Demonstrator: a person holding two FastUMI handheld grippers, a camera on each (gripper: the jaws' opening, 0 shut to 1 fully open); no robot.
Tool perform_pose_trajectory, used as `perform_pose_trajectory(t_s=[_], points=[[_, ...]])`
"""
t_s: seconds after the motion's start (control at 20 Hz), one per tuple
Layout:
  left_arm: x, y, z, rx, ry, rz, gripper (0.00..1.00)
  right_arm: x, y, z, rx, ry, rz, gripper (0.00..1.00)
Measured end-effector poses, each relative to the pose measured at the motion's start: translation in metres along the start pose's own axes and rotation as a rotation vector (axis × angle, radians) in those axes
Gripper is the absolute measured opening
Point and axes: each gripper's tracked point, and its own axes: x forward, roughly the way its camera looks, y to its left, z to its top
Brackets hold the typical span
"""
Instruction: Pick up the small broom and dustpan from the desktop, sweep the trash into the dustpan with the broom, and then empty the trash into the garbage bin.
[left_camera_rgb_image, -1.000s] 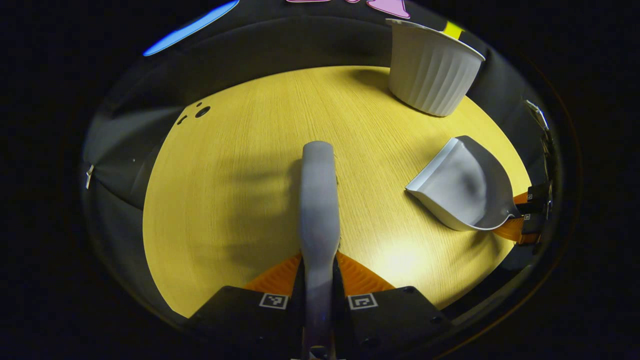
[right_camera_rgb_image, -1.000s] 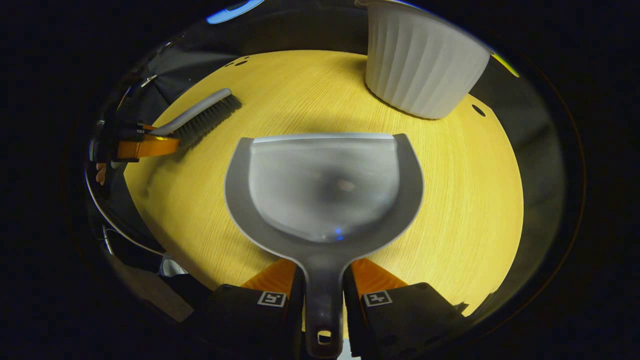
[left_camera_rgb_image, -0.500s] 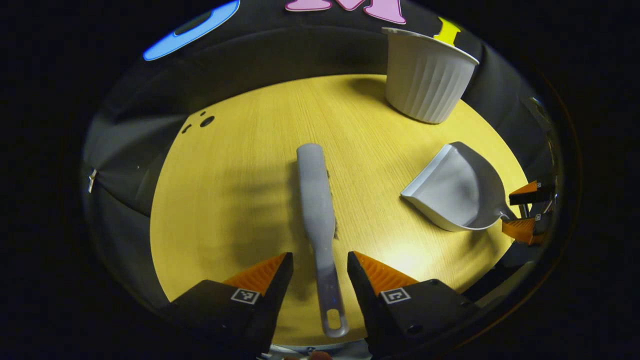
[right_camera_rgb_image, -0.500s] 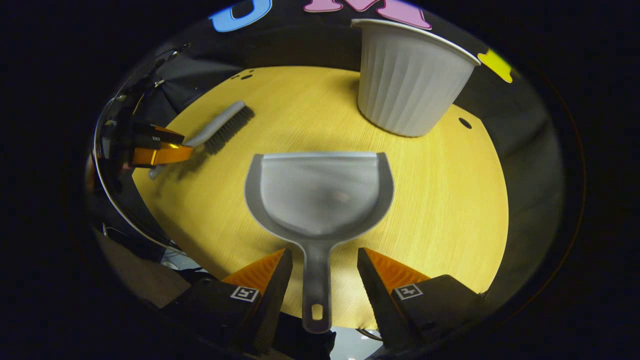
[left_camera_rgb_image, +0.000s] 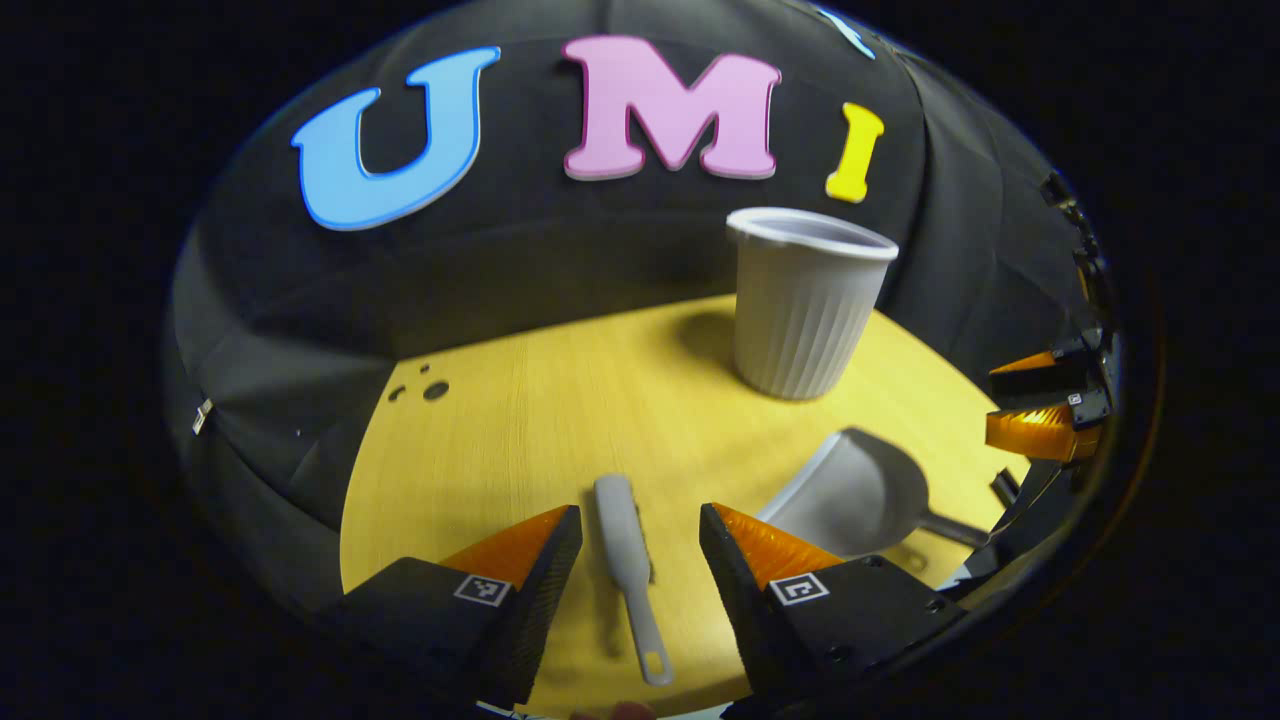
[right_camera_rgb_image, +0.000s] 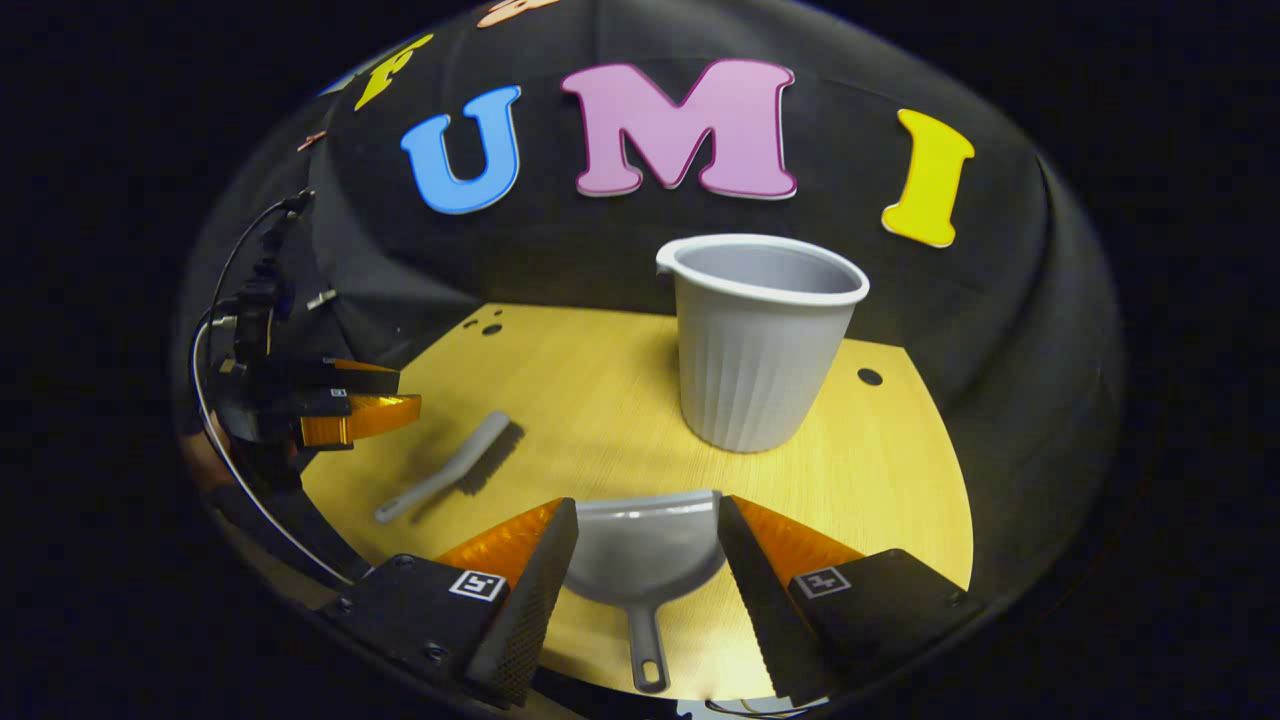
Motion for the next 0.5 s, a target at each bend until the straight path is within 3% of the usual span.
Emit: perform_pose_trajectory(t_s=[0.2,0.5], points=[[-0.019,-0.013,0.073,-0.021,-0.179,-0.013,0.79,-0.015,-0.002,0.068,0.024,-0.147,-0.018,0.90],[-0.045,-0.030,0.151,-0.044,-0.393,-0.056,0.78,-0.043,-0.002,0.149,-0.078,-0.354,-0.056,0.90]])
